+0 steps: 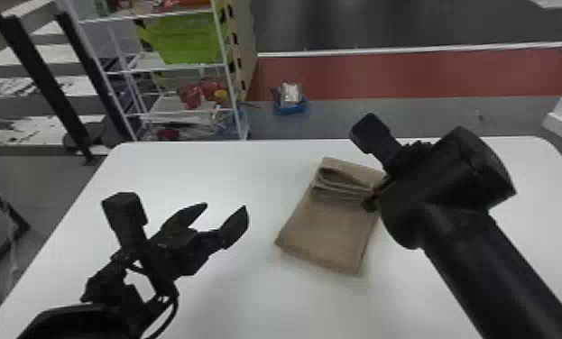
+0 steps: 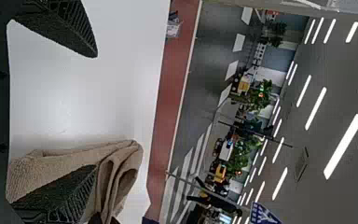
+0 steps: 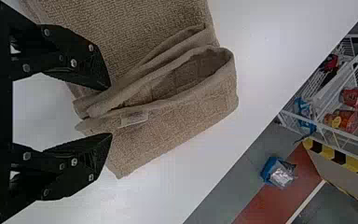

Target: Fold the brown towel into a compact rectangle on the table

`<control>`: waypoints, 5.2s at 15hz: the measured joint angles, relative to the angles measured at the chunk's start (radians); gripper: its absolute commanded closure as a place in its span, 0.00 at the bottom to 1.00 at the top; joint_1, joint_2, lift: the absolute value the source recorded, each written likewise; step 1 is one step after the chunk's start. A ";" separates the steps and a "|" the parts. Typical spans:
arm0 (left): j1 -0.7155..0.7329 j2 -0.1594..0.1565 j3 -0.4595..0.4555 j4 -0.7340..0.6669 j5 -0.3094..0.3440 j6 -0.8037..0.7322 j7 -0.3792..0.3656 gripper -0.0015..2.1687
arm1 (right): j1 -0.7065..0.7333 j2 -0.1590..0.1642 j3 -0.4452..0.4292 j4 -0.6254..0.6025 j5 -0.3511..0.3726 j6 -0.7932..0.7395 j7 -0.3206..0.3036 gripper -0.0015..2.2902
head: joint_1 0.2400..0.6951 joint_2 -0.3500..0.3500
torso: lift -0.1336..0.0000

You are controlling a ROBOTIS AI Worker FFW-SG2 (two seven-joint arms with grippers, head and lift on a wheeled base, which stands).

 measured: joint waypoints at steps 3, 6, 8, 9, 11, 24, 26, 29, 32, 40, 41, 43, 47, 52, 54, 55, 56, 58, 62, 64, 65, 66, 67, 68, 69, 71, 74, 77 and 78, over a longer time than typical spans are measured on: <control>0.000 0.000 0.000 -0.001 -0.001 0.000 0.000 0.01 | -0.013 0.000 0.004 0.027 0.008 0.003 0.001 0.56 | 1.00 0.68 | 0.00; 0.000 0.000 0.000 -0.003 -0.002 0.000 -0.001 0.01 | -0.016 0.000 -0.001 0.033 0.002 0.005 -0.004 0.57 | 1.00 0.68 | 0.00; 0.001 0.000 -0.001 -0.008 -0.002 0.002 -0.002 0.01 | -0.016 0.000 -0.016 0.011 -0.013 0.004 -0.009 0.57 | 1.00 0.68 | 0.00; 0.001 0.000 -0.002 -0.010 -0.002 0.003 -0.002 0.01 | -0.016 0.000 -0.026 -0.004 -0.025 0.004 -0.013 0.56 | 1.00 0.68 | 0.00; 0.002 0.000 -0.004 -0.013 -0.003 0.003 -0.002 0.01 | -0.016 0.000 -0.044 -0.034 -0.042 0.005 -0.010 0.56 | 1.00 0.68 | 0.00; -0.100 0.000 -0.061 0.064 -0.098 0.038 -0.304 0.02 | 0.021 0.000 -0.061 -0.329 -0.042 0.103 0.150 0.56 | 1.00 0.64 | 0.00; -0.158 0.000 -0.104 0.109 -0.131 0.042 -0.304 0.02 | 0.040 0.000 -0.055 -0.375 -0.041 0.122 0.159 0.56 | 1.00 0.62 | 0.00; -0.261 0.000 -0.160 0.223 -0.171 0.040 -0.324 0.02 | 0.056 0.000 -0.049 -0.424 -0.042 0.138 0.163 0.56 | 1.00 0.58 | 0.00; -0.355 0.000 -0.196 0.352 -0.209 0.019 -0.329 0.02 | 0.068 0.000 -0.044 -0.453 -0.044 0.149 0.167 0.56 | 1.00 0.56 | 0.00; -0.529 0.000 -0.221 0.610 -0.302 -0.114 -0.270 0.02 | 0.105 0.000 -0.029 -0.511 -0.050 0.167 0.171 0.56 | 0.98 0.58 | 0.00; -0.541 0.000 -0.220 0.641 -0.319 -0.124 -0.275 0.02 | 0.108 0.000 -0.028 -0.514 -0.051 0.168 0.171 0.56 | 0.98 0.59 | 0.00; -0.556 0.000 -0.225 0.686 -0.348 -0.141 -0.279 0.02 | 0.111 0.000 -0.026 -0.517 -0.051 0.168 0.171 0.56 | 1.00 0.59 | 0.00; -0.576 0.000 -0.230 0.745 -0.390 -0.198 -0.253 0.02 | 0.116 0.000 -0.019 -0.533 -0.054 0.176 0.171 0.56 | 1.00 0.60 | 0.00; -0.608 0.000 -0.244 0.822 -0.429 -0.267 -0.211 0.02 | 0.135 0.000 -0.011 -0.563 -0.053 0.188 0.175 0.56 | 1.00 0.61 | 0.00; -0.613 0.000 -0.245 0.839 -0.449 -0.285 -0.210 0.02 | 0.139 0.000 -0.011 -0.570 -0.049 0.189 0.180 0.56 | 1.00 0.61 | 0.00; -0.613 0.000 -0.243 0.842 -0.459 -0.288 -0.211 0.02 | 0.139 0.000 -0.012 -0.573 -0.048 0.189 0.180 0.56 | 1.00 0.61 | 0.00; -0.613 0.000 -0.240 0.842 -0.465 -0.289 -0.211 0.02 | 0.139 0.000 -0.014 -0.576 -0.047 0.188 0.180 0.56 | 1.00 0.61 | 0.00; -0.613 0.000 -0.235 0.843 -0.468 -0.290 -0.210 0.02 | 0.139 0.000 -0.016 -0.583 -0.046 0.187 0.180 0.56 | 1.00 0.61 | 0.00; -0.623 0.000 -0.229 0.867 -0.468 -0.309 -0.193 0.02 | 0.154 0.000 -0.019 -0.607 -0.046 0.190 0.188 0.56 | 1.00 0.62 | 0.00; -0.627 0.000 -0.225 0.874 -0.468 -0.313 -0.202 0.02 | 0.156 0.000 -0.026 -0.615 -0.046 0.189 0.189 0.56 | 1.00 0.62 | 0.00; -0.625 0.000 -0.217 0.872 -0.467 -0.313 -0.213 0.02 | 0.151 0.000 -0.035 -0.614 -0.045 0.187 0.189 0.56 | 1.00 0.62 | 0.00; -0.617 0.000 -0.208 0.862 -0.467 -0.306 -0.224 0.02 | 0.144 0.000 -0.044 -0.606 -0.043 0.184 0.188 0.56 | 1.00 0.62 | 0.00; -0.608 0.000 -0.201 0.845 -0.466 -0.291 -0.237 0.02 | 0.140 0.000 -0.051 -0.599 -0.043 0.180 0.187 0.56 | 1.00 0.61 | 0.00; -0.597 0.000 -0.194 0.819 -0.466 -0.267 -0.254 0.02 | 0.134 0.000 -0.059 -0.591 -0.043 0.175 0.186 0.56 | 1.00 0.61 | 0.00; -0.589 0.000 -0.188 0.799 -0.467 -0.242 -0.266 0.02 | 0.126 0.000 -0.066 -0.584 -0.044 0.173 0.184 0.56 | 0.99 0.61 | 0.00; -0.584 0.001 -0.183 0.785 -0.468 -0.218 -0.281 0.02 | 0.117 0.000 -0.072 -0.576 -0.045 0.171 0.183 0.56 | 0.99 0.61 | 0.00; -0.586 0.008 -0.172 0.765 -0.466 -0.186 -0.300 0.02 | 0.111 0.000 -0.074 -0.572 -0.048 0.169 0.183 0.56 | 0.99 0.62 | 0.00; -0.608 0.019 -0.175 0.792 -0.476 -0.185 -0.272 0.02 | 0.115 0.000 -0.074 -0.573 -0.052 0.173 0.187 0.56 | 0.98 0.63 | 0.00; -0.617 0.019 -0.179 0.809 -0.481 -0.191 -0.258 0.02 | 0.121 0.000 -0.071 -0.579 -0.055 0.176 0.191 0.56 | 0.98 0.64 | 0.00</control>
